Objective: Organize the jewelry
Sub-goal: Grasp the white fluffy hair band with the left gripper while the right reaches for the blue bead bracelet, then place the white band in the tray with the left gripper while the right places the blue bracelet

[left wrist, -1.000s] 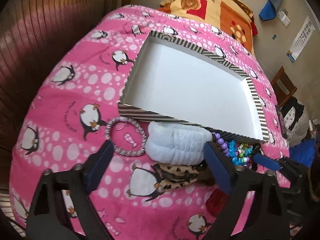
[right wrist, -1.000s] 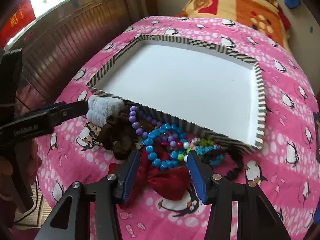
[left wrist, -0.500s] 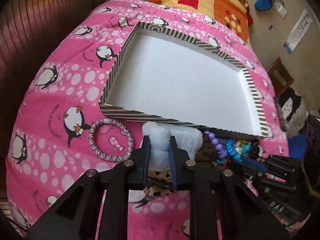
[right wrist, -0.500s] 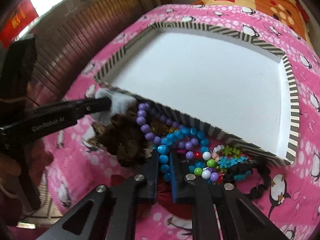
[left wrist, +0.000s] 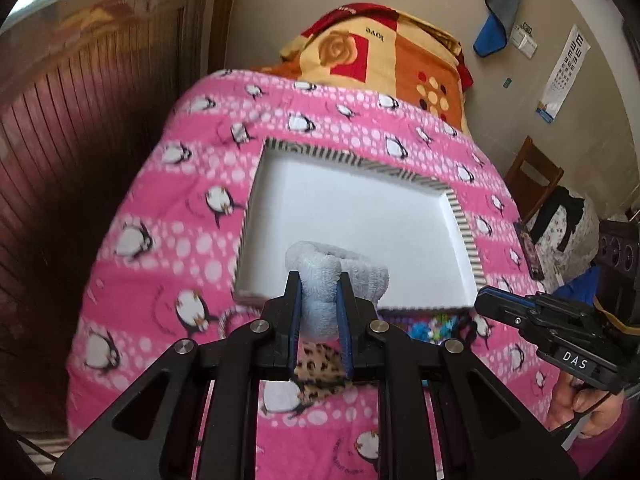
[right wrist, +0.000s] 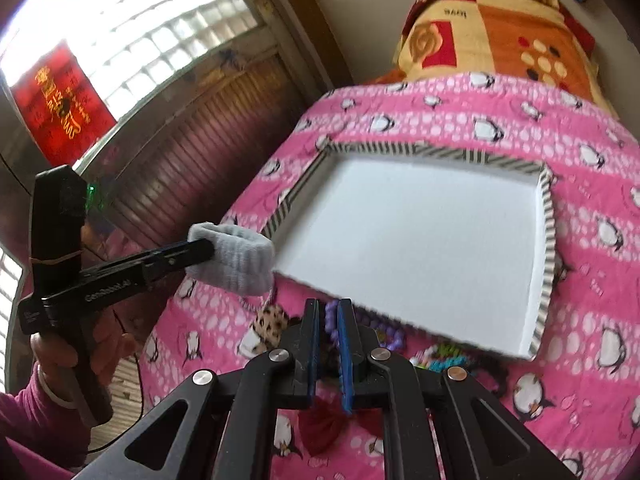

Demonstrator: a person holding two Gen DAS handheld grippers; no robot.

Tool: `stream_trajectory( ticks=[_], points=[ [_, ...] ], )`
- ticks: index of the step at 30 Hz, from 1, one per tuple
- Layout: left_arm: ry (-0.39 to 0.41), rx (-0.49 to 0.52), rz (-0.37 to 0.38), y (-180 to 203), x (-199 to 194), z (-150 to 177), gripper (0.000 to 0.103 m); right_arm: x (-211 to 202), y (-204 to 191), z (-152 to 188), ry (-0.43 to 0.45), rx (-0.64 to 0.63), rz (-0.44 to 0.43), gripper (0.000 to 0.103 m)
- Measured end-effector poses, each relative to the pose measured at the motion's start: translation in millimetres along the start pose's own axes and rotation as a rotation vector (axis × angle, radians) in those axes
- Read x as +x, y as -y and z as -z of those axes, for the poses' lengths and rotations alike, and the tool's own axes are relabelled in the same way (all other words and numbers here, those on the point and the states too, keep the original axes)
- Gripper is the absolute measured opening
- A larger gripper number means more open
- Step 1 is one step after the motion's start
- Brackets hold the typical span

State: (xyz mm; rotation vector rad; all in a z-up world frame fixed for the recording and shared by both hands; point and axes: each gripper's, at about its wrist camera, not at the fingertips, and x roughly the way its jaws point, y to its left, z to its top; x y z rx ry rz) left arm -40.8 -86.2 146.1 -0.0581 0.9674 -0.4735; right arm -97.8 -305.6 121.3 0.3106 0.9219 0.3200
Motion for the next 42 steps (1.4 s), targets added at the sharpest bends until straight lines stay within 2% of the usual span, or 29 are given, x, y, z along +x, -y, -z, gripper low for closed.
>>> stream_trajectory(
  ticks=[4,5,7,8,10,11,13,17,22,23,24,25,34,39,42],
  points=[
    [0.000,-0.010,-0.028,-0.4,11.7,-11.5,0.015,5.3,3.7,-11.5,-0.008,0.006,0.019,0.009],
    [-0.002,-0.012,-0.026,-0.2,14.8,-12.3,0.015,7.8,4.7,-11.0,-0.036,0.008,0.011,0.009],
    [-0.005,-0.007,-0.032,0.8,19.5,-11.7,0.015,14.4,8.4,-1.0,-0.095,-0.001,0.056,0.009],
    [-0.006,-0.002,-0.036,1.6,21.2,-10.3,0.015,16.7,9.5,5.5,-0.114,-0.013,0.069,0.011],
    [-0.022,0.001,-0.042,1.8,30.2,-8.4,0.015,30.8,11.0,21.3,-0.173,-0.033,0.081,0.024],
    [-0.030,-0.002,-0.041,2.6,33.0,-7.9,0.015,35.9,13.3,26.3,-0.192,-0.029,0.079,0.025],
    [-0.044,-0.009,-0.041,1.8,39.1,-7.1,0.015,51.5,16.4,39.0,-0.234,0.000,0.060,0.025],
    [-0.051,-0.012,-0.045,0.5,42.5,-6.0,0.015,64.8,14.1,48.5,-0.249,0.014,0.027,0.024],
    [-0.056,-0.012,-0.047,-1.6,43.8,-6.1,0.015,85.3,7.2,55.4,-0.298,-0.020,0.045,0.024],
    [-0.058,-0.011,-0.047,-1.6,44.1,-5.9,0.015,86.7,6.6,55.9,-0.294,-0.029,0.057,0.023],
    [-0.058,-0.010,-0.046,-1.9,44.0,-5.7,0.015,86.4,6.7,56.8,-0.281,-0.035,0.077,0.010],
    [-0.058,-0.011,-0.046,-1.6,43.7,-6.0,0.015,83.7,8.2,56.4,-0.269,-0.023,0.077,0.008],
    [-0.033,-0.011,-0.031,-3.2,36.8,-17.0,0.015,22.5,23.7,29.7,-0.100,0.084,-0.011,0.008],
    [-0.032,-0.001,-0.021,5.0,43.2,-27.5,0.015,4.9,27.3,2.1,-0.011,0.092,0.005,0.008],
    [-0.051,-0.004,-0.038,8.3,58.1,-31.6,0.015,13.0,30.2,-11.2,0.006,0.082,0.032,0.008]
  ],
)
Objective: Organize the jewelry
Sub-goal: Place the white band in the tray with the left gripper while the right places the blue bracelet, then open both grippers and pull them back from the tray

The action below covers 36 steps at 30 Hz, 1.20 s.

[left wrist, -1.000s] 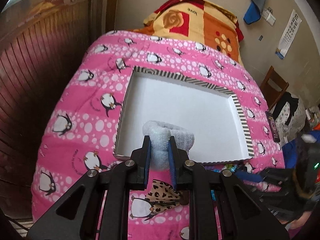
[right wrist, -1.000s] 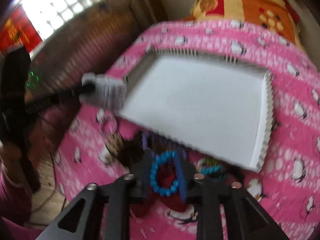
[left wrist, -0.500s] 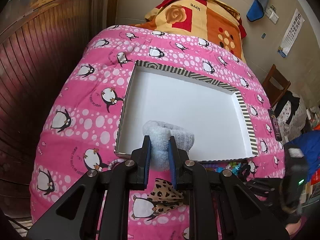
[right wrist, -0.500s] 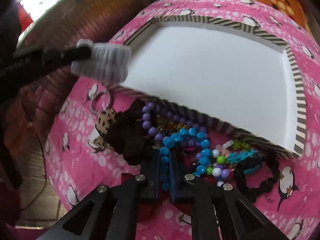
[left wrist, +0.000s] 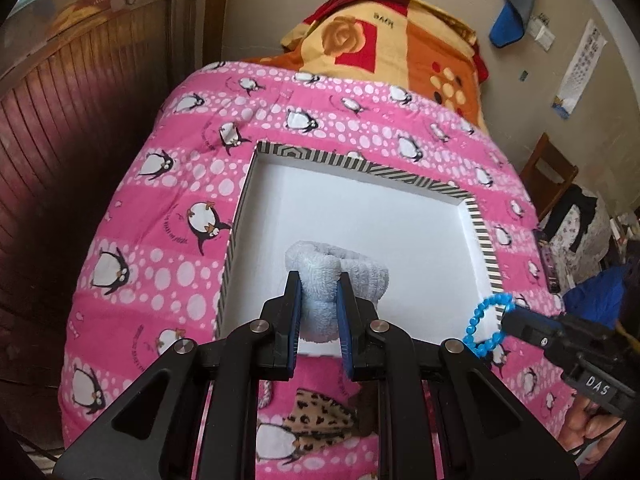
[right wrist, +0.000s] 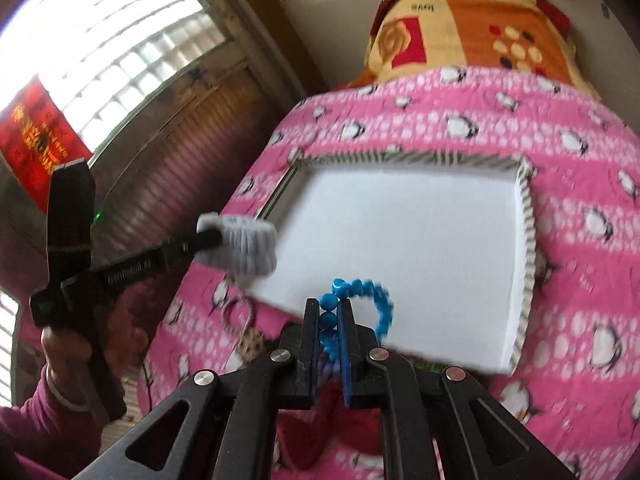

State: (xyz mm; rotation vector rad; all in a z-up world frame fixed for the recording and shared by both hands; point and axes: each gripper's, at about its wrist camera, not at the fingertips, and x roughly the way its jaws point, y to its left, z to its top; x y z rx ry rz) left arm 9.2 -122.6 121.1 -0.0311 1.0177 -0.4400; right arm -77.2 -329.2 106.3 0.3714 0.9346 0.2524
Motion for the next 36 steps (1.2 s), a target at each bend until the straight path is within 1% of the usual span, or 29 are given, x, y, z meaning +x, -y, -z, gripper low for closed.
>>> stream_trajectory(
  ticks=[3,7,11,14,16,17,18,19,20,21,22,24,26,28,31,36],
  points=[
    [-0.036,-0.012,-0.020,0.9,20.9,-1.9,0.015,21.2,4.9,-13.7,-0.032,-0.015,0.024,0.008],
    [-0.089,-0.045,-0.068,-8.2,41.7,3.4,0.015,63.1,11.6,-17.1,-0.121,-0.017,0.028,0.008],
    [-0.118,-0.041,-0.122,-14.7,55.0,8.7,0.016,98.2,6.6,-14.2,-0.191,-0.032,-0.002,0.008],
    [-0.112,-0.056,-0.145,-19.1,57.2,8.3,0.017,120.6,3.2,-15.5,-0.238,-0.030,-0.035,0.008],
    [-0.106,-0.055,-0.166,-20.2,56.6,7.6,0.024,130.0,3.7,-15.1,-0.272,-0.021,-0.069,0.008],
    [-0.106,-0.052,-0.171,-19.6,56.1,7.4,0.025,132.7,4.3,-13.9,-0.283,-0.016,-0.082,0.011],
    [-0.102,-0.047,-0.179,-19.1,55.3,7.5,0.027,132.7,5.4,-12.4,-0.284,-0.009,-0.097,0.016],
    [-0.097,-0.041,-0.190,-18.1,54.1,8.2,0.031,129.4,7.1,-12.4,-0.273,-0.002,-0.107,0.036],
    [-0.092,-0.036,-0.196,-16.7,52.8,8.7,0.034,123.8,9.2,-12.7,-0.256,0.010,-0.108,0.046],
    [-0.084,-0.037,-0.194,-16.4,50.6,9.2,0.039,119.1,9.5,-12.8,-0.242,0.019,-0.110,0.051],
    [-0.072,-0.039,-0.189,-15.6,47.3,9.9,0.044,112.2,10.4,-13.6,-0.221,0.026,-0.113,0.051],
    [-0.043,-0.029,-0.201,-12.3,39.9,11.2,0.049,101.7,9.5,-14.7,-0.200,0.020,-0.084,0.051],
    [-0.002,-0.010,-0.229,-8.7,30.3,13.7,0.050,85.4,10.2,-13.9,-0.155,0.025,-0.051,0.051],
    [0.017,-0.002,-0.247,-7.1,23.8,16.7,0.051,73.3,8.9,-12.4,-0.127,0.017,-0.021,0.051],
    [0.035,0.003,-0.251,-4.5,14.3,24.1,0.051,58.9,4.3,-6.5,-0.089,0.002,0.059,0.051],
    [0.053,0.004,-0.266,-1.9,-0.2,40.3,0.051,45.3,-7.1,3.3,-0.050,-0.005,0.127,0.051]
  ],
)
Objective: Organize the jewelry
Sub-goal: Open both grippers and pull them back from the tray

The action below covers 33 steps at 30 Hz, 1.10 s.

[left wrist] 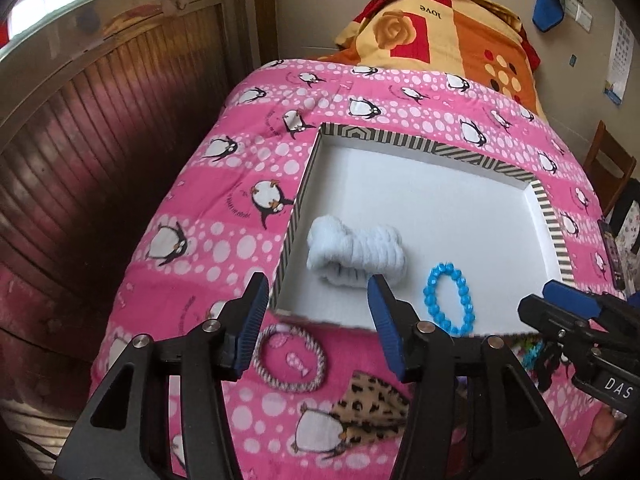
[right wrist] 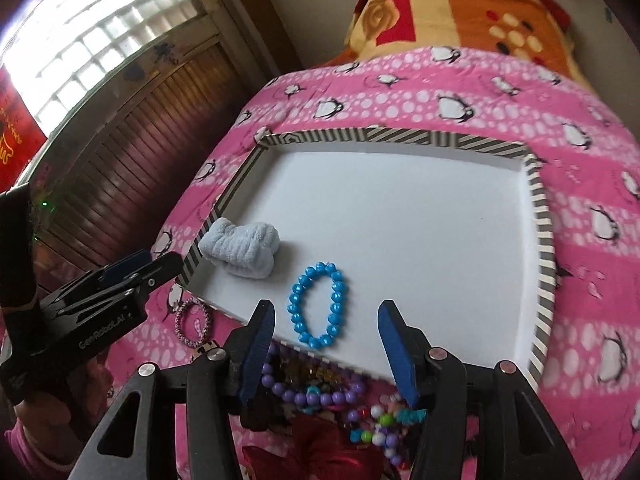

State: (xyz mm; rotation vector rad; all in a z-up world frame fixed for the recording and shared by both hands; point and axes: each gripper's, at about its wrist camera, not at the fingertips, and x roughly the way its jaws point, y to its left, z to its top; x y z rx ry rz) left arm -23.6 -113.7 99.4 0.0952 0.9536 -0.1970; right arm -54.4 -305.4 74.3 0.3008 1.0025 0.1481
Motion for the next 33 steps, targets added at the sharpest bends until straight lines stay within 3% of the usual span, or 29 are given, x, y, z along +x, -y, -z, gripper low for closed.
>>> stream_trajectory(
  ticks=[19,33],
  points=[
    [0.068,0.006,-0.030,-14.9,-53.9,58.1,0.051,-35.1,-28.4,56.1,0.013,-0.004,0.080,0.052],
    [0.080,0.021,-0.017,-18.5,-70.0,76.8,0.051,-50.0,-38.9,79.8,0.011,-0.003,0.120,0.052]
  ],
)
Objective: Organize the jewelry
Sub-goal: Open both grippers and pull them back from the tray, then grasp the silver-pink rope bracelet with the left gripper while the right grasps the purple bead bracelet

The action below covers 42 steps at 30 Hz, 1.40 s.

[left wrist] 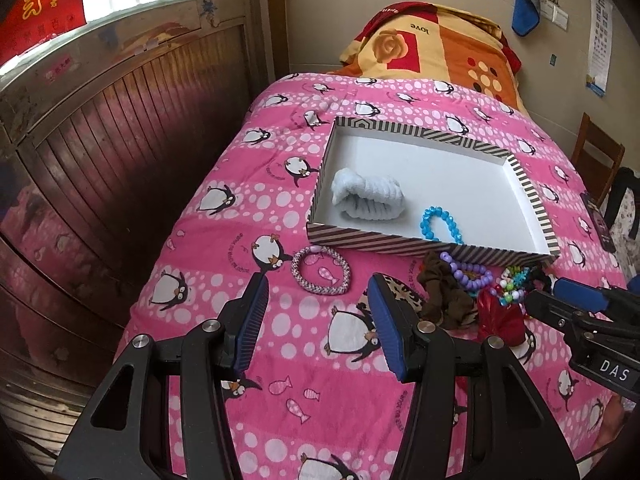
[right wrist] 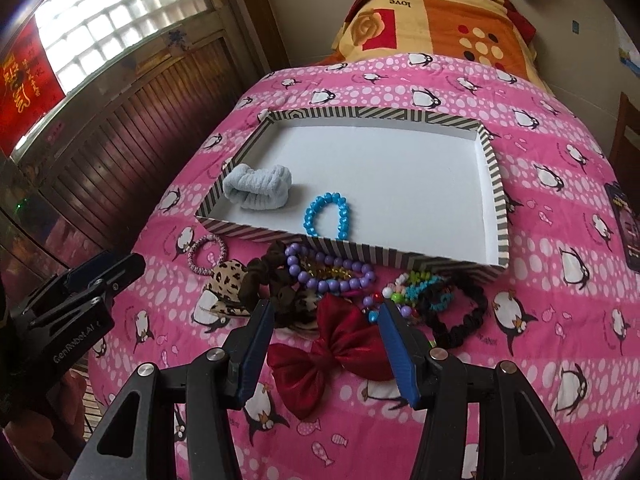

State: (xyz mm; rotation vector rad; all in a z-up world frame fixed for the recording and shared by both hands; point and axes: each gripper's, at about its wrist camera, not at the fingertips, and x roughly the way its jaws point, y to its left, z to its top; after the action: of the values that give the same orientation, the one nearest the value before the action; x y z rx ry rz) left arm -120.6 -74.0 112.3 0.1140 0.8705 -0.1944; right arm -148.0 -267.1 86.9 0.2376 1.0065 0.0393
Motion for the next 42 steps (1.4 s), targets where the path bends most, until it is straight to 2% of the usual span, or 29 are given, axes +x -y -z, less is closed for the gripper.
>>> stream_trajectory(
  ticks=[3,7,9,13,42],
  points=[
    [0.000,0.004,0.003,0.2,-1.3,1.8,0.052,-1.6,-0.5,2.7,-0.001,0.003,0.001,0.052],
    [0.000,-0.003,0.014,0.1,-2.9,4.1,0.062,-3.5,-2.7,5.4,0.002,0.005,0.005,0.052],
    [0.002,-0.003,0.018,0.7,-3.8,4.4,0.063,-3.7,-3.0,6.7,0.001,0.009,0.003,0.053],
    [0.002,0.002,0.017,1.0,-4.3,5.4,0.063,-3.6,-1.9,8.5,-0.003,0.011,0.003,0.061],
    [-0.036,0.000,0.026,0.5,7.4,9.5,0.063,-2.1,0.8,13.0,-0.020,-0.003,0.005,0.061]
  ],
)
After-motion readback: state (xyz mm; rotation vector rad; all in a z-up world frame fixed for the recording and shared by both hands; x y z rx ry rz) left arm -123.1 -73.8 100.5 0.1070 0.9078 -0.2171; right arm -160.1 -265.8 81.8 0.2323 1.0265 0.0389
